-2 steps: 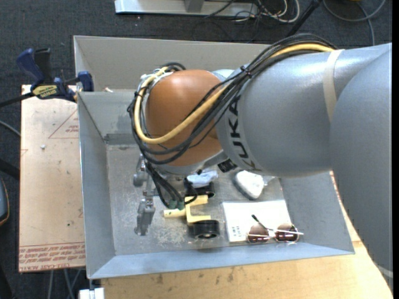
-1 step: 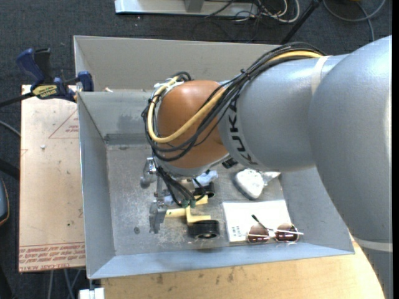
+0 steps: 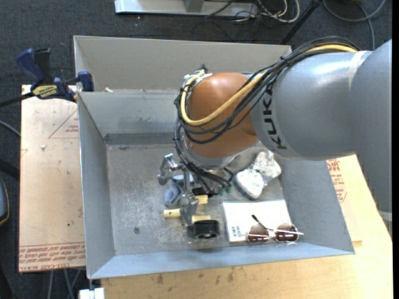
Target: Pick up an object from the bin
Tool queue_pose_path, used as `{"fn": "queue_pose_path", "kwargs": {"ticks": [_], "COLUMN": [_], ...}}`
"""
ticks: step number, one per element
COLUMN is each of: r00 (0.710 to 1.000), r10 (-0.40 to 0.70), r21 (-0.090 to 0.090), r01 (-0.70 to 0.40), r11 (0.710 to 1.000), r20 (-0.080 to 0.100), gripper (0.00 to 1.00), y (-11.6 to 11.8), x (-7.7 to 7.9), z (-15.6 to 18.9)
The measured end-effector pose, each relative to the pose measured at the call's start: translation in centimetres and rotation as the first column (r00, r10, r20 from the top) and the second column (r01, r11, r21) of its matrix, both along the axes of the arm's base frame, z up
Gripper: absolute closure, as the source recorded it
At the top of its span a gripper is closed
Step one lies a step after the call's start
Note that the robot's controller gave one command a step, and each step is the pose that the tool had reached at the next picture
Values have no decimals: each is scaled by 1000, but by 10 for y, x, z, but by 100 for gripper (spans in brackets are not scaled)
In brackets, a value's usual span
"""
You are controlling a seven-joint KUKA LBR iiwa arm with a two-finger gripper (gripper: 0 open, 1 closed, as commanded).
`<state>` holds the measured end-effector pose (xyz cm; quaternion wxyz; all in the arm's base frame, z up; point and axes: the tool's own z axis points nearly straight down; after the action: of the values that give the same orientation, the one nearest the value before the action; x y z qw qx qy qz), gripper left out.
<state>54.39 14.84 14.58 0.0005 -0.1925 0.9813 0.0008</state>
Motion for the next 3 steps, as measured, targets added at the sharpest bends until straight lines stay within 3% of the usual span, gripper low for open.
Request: {"fn": "queue_pose_path", "kwargs": {"ticks": [1, 2, 3], "r00": [991, 999, 999], "r10": [-136, -49, -45], "r21": [1, 0, 4], "r01": [136, 49, 45], "r11": [991, 999, 999], "r20": [2, 5, 9], "gripper": [0, 0, 100], "y": [-30, -54, -52], "x": [30, 47, 48], "z": [6, -66, -62]}}
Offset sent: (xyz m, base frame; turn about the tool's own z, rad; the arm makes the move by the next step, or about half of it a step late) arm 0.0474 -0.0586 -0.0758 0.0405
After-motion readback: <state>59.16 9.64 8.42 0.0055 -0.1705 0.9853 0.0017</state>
